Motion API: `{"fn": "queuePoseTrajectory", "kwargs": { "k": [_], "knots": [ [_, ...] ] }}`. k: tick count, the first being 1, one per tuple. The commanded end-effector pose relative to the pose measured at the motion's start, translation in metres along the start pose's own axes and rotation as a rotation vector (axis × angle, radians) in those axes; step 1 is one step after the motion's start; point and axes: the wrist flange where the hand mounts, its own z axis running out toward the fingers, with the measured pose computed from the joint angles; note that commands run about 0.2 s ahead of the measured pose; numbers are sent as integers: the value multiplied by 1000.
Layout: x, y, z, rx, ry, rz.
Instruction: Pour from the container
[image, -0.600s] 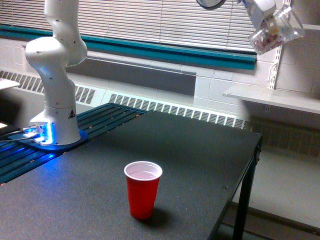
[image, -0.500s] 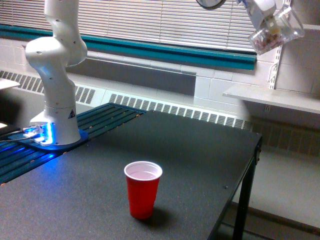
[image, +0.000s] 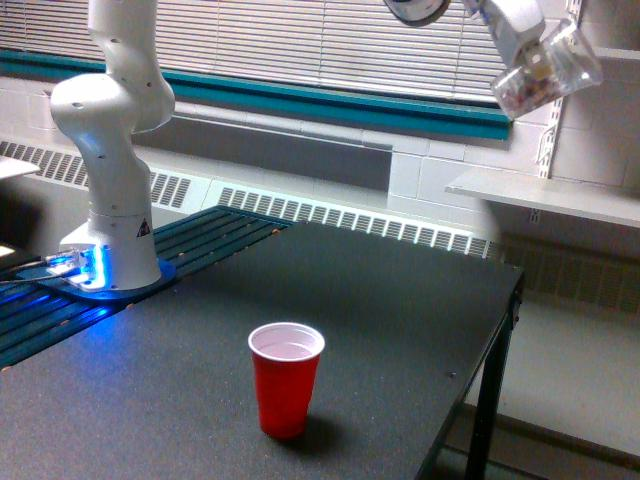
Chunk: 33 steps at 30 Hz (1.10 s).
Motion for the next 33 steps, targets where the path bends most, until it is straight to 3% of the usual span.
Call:
{"fn": "queuePoseTrajectory", "kwargs": {
  "k": [1,17,26,33],
  "knots": [
    [0,25,-6,-7,22,27],
    [-22,123,-14,-85,48,109],
    [-45,178,-9,-123,27,149],
    [-72,217,5,-164,-20,159]
  ]
}}
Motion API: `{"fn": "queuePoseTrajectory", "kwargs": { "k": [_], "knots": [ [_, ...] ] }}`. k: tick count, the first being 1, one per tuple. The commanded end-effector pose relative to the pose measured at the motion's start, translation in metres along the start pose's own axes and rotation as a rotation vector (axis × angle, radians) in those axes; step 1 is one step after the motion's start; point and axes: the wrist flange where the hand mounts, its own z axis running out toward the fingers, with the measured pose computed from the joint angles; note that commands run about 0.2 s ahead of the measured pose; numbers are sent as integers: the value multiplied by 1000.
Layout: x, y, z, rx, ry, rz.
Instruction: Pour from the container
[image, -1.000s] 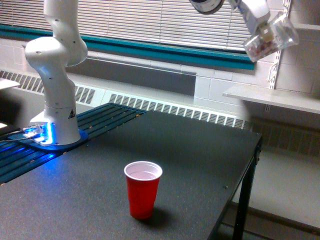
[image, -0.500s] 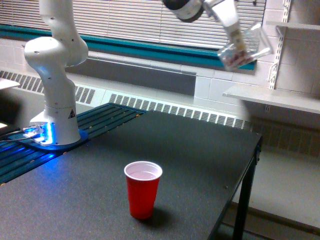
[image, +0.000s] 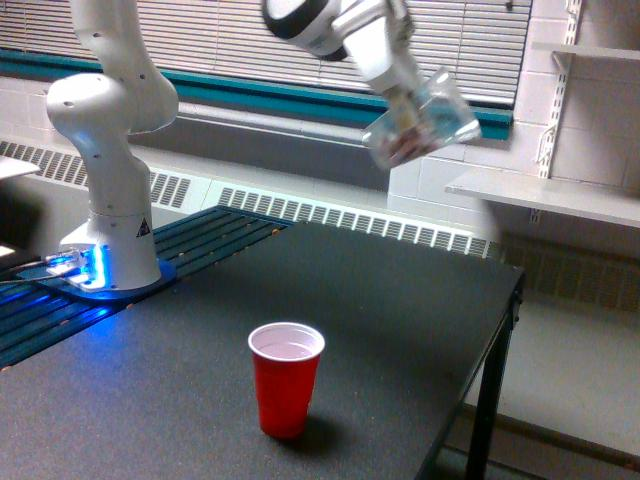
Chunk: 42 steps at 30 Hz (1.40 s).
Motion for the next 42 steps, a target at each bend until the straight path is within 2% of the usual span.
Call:
{"fn": "queuePoseTrajectory", "kwargs": {
  "k": [1,13,18,29,42],
  "knots": [
    [-21,37,18,-41,-41,-14],
    [-76,110,55,-135,-162,1],
    [-88,131,63,-154,-186,21],
    [-104,182,72,-226,-224,54],
    [-124,201,84,-267,-290,28]
  ]
}}
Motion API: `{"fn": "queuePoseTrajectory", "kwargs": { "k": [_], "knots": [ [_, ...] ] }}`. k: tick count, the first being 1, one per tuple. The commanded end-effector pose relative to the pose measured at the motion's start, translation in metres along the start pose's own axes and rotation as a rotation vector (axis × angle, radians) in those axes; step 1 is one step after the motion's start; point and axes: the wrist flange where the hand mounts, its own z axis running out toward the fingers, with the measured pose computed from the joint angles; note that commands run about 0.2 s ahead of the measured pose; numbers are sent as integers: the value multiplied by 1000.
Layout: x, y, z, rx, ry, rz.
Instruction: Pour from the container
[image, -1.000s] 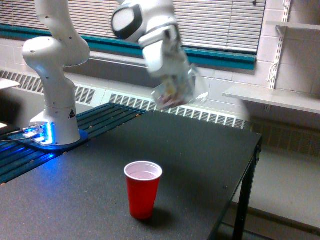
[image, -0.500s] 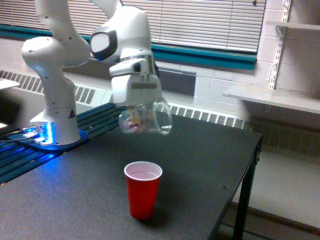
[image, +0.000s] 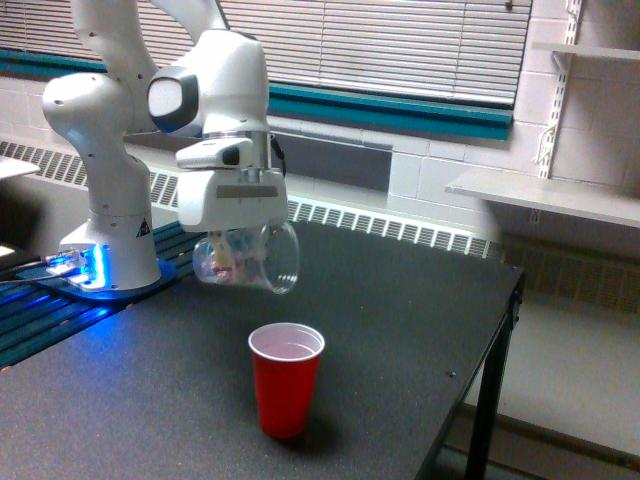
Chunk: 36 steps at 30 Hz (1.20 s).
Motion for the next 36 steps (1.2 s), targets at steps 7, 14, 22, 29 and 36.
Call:
{"fn": "queuePoseTrajectory", "kwargs": {
  "k": [7,14,22,29,36],
  "knots": [
    [-9,-5,19,-35,-58,-86],
    [-1,-8,24,-54,-68,-104],
    [9,-4,28,-73,-66,-100],
    [10,4,32,-104,-86,-109],
    [16,6,32,-119,-90,-121]
  ]
}}
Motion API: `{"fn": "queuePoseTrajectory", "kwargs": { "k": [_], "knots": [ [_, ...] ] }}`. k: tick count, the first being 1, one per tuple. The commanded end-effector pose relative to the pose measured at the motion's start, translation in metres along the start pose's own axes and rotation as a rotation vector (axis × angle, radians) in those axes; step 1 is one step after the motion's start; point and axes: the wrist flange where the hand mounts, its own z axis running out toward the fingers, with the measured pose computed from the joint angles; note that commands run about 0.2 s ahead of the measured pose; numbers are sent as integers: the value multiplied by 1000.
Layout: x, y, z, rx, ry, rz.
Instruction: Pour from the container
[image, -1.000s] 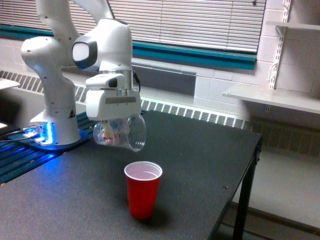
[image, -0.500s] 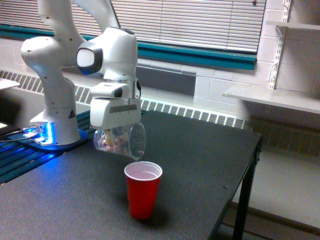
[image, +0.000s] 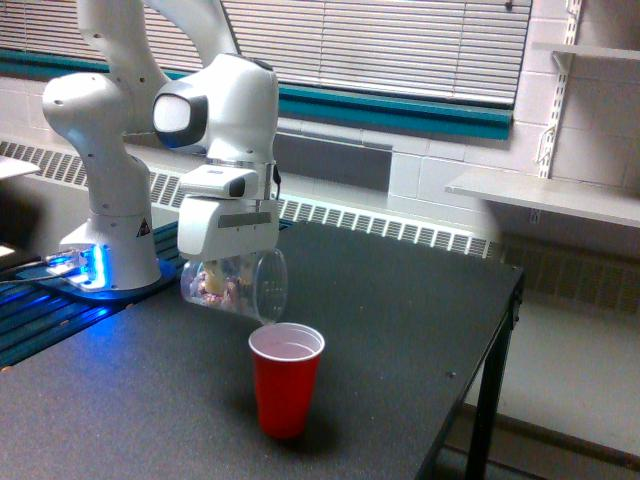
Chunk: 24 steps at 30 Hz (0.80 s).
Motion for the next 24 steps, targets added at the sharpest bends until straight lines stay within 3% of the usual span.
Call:
{"fn": "queuePoseTrajectory", "kwargs": {
  "k": [1,9,24],
  "knots": [
    [9,5,-1,-18,-1,-18],
    [23,6,-5,-40,7,-32],
    [23,-1,-1,-75,-38,-67]
  ]
}}
